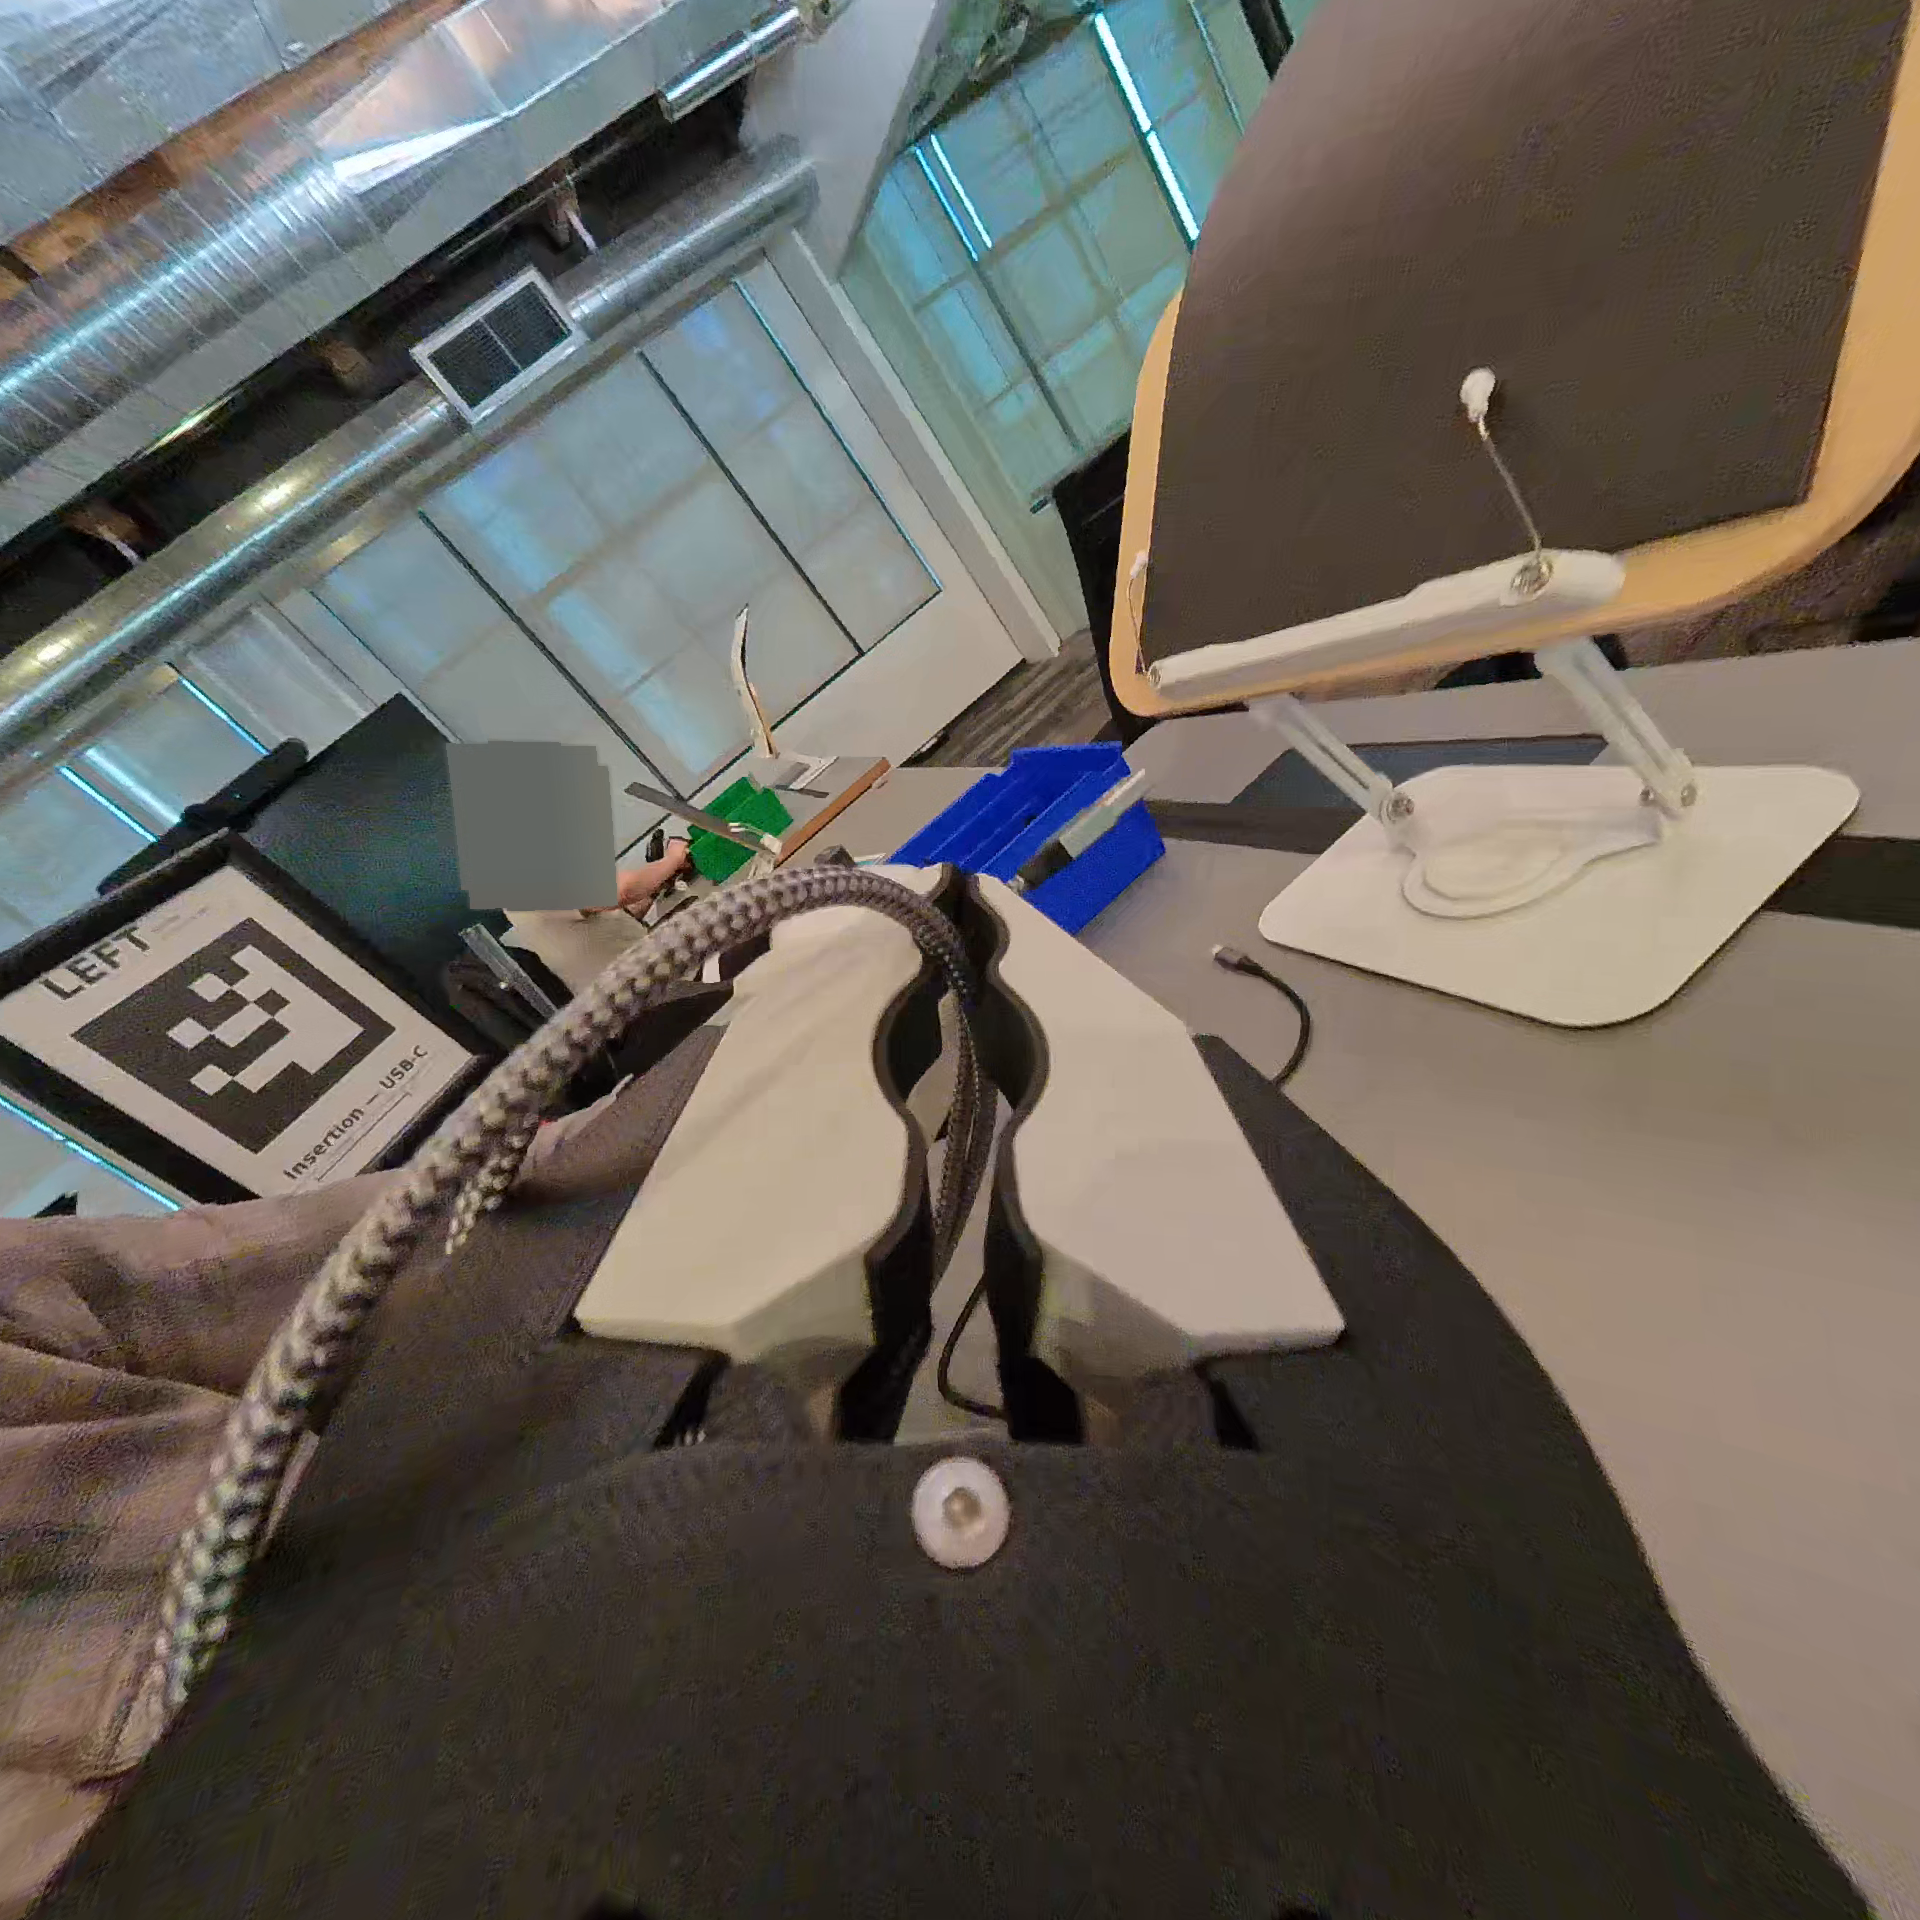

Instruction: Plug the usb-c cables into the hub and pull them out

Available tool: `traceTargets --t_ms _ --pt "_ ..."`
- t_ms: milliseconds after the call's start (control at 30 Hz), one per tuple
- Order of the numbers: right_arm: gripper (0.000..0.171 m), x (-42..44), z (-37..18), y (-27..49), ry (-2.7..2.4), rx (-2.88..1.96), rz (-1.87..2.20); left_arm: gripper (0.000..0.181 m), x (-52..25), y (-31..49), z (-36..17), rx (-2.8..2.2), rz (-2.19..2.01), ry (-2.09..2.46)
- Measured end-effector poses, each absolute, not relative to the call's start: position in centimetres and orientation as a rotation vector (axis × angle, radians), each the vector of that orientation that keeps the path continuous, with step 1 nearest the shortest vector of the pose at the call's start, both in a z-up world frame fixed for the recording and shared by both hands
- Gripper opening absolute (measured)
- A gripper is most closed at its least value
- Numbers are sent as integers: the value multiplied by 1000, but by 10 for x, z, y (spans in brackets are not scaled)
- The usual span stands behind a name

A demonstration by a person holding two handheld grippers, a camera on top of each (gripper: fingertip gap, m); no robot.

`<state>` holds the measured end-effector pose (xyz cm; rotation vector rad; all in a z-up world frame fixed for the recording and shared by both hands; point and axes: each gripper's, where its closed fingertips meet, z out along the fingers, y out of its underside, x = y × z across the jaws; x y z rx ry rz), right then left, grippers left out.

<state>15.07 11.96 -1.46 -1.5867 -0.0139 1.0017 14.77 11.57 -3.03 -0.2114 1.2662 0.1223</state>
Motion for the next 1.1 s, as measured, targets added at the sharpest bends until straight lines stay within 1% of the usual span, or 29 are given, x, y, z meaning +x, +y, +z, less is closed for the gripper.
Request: traceTargets --t_ms 267,400,533,800,933,1100 --pt "0 132 -65 121 -24 -1701 1100 4 147 103 -42 91 263 1374" --pt "0 121 -69 119 -63 -1684 1152 4 142 84 -54 233 257 1425" --pt "0 109 -84 116 -134 -1736 1201 4 135 66 -52 308 215 1443" --pt "0 70 -97 108 -145 -1630 1464 4 124 53 -74 358 105 1590" --pt "0 61 -102 109 -96 -1581 1549 4 118 59 -81 327 80 1647" --pt "0 49 -123 114 -46 -1621 1619 4 111 80 -95 267 80 1719"
